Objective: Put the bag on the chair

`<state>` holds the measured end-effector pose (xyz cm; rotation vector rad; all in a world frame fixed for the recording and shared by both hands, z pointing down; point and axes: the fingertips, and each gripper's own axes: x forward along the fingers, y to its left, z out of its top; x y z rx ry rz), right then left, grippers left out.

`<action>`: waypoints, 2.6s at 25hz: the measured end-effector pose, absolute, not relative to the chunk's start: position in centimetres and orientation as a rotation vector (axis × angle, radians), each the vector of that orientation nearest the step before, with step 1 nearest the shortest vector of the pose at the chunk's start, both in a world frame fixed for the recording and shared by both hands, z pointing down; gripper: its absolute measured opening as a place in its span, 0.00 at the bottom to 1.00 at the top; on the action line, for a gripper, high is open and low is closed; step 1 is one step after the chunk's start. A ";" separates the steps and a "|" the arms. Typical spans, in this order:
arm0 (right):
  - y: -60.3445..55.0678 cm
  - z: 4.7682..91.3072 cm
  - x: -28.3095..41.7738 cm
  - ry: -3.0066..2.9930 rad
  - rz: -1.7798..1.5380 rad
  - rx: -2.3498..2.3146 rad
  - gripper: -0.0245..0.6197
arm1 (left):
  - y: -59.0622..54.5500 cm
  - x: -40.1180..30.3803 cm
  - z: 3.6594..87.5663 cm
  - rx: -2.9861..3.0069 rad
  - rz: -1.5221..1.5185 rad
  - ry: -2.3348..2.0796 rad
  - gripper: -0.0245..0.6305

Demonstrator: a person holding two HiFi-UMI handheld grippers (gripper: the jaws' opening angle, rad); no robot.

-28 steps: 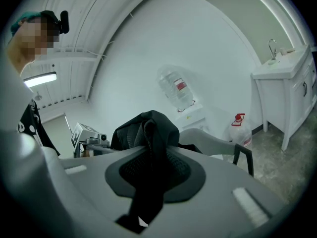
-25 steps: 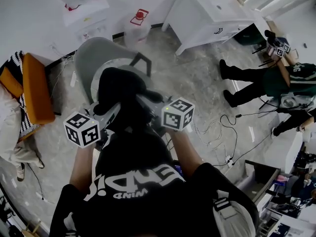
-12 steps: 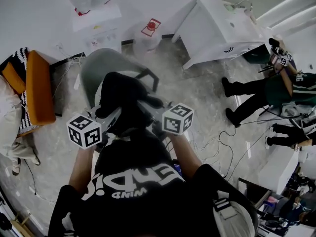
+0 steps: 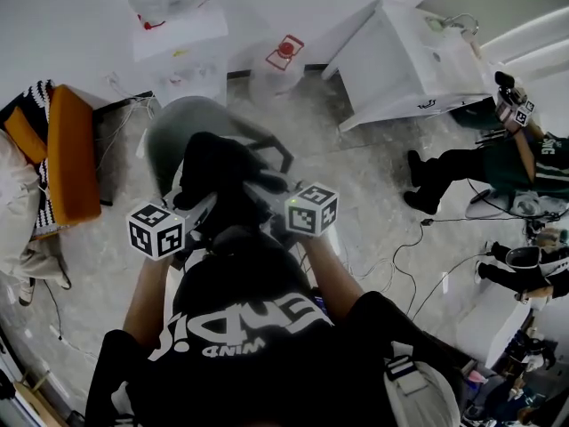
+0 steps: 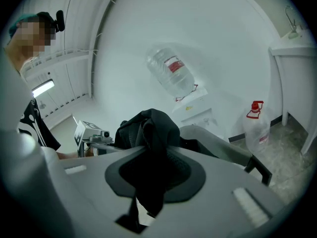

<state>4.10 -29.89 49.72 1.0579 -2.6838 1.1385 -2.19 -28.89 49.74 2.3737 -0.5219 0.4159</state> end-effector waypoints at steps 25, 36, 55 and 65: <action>-42.5 60.6 2.7 -2.556 1.324 0.857 0.14 | -41.1 -3.4 61.0 2.143 0.479 -0.740 0.13; -45.7 64.5 0.8 -2.464 1.366 0.884 0.14 | -44.2 -5.6 65.4 2.060 0.479 -0.814 0.14; -45.2 66.2 0.4 -2.403 1.293 0.935 0.18 | -43.7 -7.4 67.2 1.977 0.491 -0.944 0.29; -42.4 60.9 2.5 -2.447 1.251 0.994 0.27 | -39.4 -8.6 65.5 1.856 0.580 -0.952 0.58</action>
